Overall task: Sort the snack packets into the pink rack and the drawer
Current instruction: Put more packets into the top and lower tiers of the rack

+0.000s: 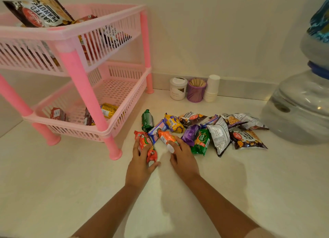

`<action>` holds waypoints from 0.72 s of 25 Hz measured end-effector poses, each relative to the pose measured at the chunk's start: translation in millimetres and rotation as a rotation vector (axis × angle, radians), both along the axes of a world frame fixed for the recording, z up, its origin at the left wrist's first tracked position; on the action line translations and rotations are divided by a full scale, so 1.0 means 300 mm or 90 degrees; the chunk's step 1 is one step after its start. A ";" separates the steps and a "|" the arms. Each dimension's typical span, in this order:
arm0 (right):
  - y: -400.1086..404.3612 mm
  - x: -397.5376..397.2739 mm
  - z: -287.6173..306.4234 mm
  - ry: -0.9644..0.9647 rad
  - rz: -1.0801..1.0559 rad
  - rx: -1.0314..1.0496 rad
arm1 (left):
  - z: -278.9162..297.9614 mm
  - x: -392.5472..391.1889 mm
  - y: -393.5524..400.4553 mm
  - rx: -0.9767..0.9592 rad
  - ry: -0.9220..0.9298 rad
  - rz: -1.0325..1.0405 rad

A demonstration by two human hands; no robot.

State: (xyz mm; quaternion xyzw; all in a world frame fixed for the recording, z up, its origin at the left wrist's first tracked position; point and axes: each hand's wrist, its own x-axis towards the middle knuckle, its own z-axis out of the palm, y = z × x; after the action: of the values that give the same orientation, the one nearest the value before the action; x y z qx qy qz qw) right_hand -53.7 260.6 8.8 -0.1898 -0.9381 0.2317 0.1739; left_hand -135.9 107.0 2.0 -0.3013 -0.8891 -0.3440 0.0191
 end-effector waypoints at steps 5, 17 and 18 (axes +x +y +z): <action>0.009 0.008 -0.001 0.012 -0.007 -0.039 | 0.008 0.073 -0.054 0.012 -0.025 -0.010; -0.044 0.011 0.034 0.159 -0.057 -0.325 | 0.018 0.241 -0.345 0.118 -0.088 -0.032; -0.062 -0.002 0.042 0.170 -0.052 -0.338 | 0.027 0.245 -0.369 0.117 -0.091 -0.030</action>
State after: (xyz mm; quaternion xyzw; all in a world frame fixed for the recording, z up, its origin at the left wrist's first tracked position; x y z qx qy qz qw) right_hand -54.4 242.0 21.5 -0.2342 -0.8051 0.4846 0.2492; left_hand -62.5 -3.7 10.1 -0.2937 -0.8455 -0.4452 -0.0247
